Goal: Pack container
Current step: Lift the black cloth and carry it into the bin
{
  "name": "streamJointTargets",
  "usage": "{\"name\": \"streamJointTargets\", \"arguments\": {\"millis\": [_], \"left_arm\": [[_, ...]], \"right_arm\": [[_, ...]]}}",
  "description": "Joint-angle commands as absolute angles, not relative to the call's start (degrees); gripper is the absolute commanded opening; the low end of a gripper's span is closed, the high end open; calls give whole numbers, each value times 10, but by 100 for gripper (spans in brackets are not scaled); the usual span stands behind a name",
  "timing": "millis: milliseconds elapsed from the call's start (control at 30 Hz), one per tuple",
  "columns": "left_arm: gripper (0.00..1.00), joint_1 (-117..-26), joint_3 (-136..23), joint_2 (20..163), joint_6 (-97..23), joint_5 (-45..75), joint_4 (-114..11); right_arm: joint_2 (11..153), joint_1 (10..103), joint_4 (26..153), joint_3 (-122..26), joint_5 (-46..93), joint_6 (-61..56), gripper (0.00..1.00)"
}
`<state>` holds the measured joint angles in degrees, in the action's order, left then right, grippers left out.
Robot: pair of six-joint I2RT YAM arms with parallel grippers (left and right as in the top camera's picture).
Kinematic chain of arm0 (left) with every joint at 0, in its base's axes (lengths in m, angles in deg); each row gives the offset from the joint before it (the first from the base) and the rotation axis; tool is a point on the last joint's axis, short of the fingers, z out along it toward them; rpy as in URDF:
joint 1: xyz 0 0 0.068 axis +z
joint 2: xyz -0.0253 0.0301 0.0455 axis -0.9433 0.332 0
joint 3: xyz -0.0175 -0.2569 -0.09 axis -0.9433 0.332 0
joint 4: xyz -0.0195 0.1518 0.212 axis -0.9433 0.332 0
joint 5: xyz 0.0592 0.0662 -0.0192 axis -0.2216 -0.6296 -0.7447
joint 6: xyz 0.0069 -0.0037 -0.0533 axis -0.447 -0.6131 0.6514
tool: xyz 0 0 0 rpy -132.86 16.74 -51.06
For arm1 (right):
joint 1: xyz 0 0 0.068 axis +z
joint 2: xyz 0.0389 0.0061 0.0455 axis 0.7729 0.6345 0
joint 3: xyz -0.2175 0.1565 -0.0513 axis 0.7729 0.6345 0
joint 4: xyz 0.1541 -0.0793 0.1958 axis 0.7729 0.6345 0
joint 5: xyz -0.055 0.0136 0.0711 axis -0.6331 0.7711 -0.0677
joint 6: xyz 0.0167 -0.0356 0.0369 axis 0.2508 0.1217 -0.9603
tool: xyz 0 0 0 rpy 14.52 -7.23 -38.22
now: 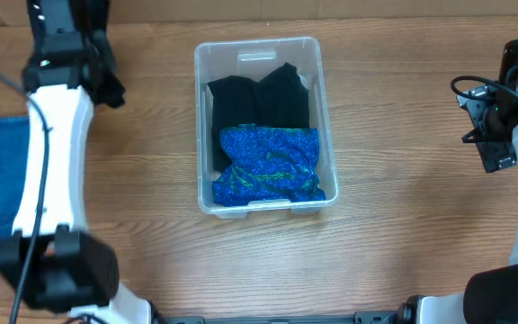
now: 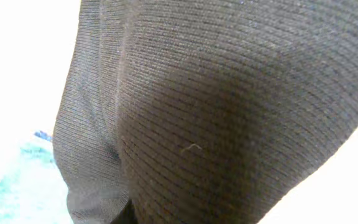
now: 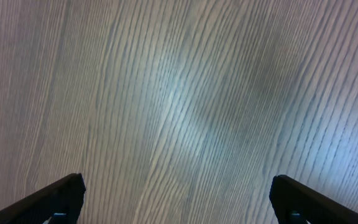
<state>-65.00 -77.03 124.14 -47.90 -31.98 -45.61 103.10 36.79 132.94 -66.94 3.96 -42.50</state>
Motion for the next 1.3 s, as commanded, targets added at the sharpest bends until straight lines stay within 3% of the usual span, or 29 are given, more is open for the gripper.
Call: {"name": "streamJointTargets", "arguments": {"millis": [0,233,400,533,700,967,1133,1267], "left_arm": [[4,-678,-790,1160,-450,-242,-439],[4,-823,-790,1128,-450,-233,-417],[4,-957,-791,1128,-455,-339,-423],[4,-1014,-791,1133,-535,-346,-448],[4,-1029,-791,1166,-588,-346,-457],[6,-1028,-791,1305,-894,-339,-550],[8,-1028,-791,1418,-1004,-440,-613],[10,-1028,-790,1472,-1018,-507,-616]], "right_arm": [[1029,367,1329,-670,38,-428,100],[1029,367,1329,-670,38,-428,100],[1029,367,1329,-670,38,-428,100],[1029,367,1329,-670,38,-428,100],[1029,367,1329,-670,38,-428,100],[1029,367,1329,-670,38,-428,100],[1029,367,1329,-670,38,-428,100],[1029,367,1329,-670,38,-428,100]]}}
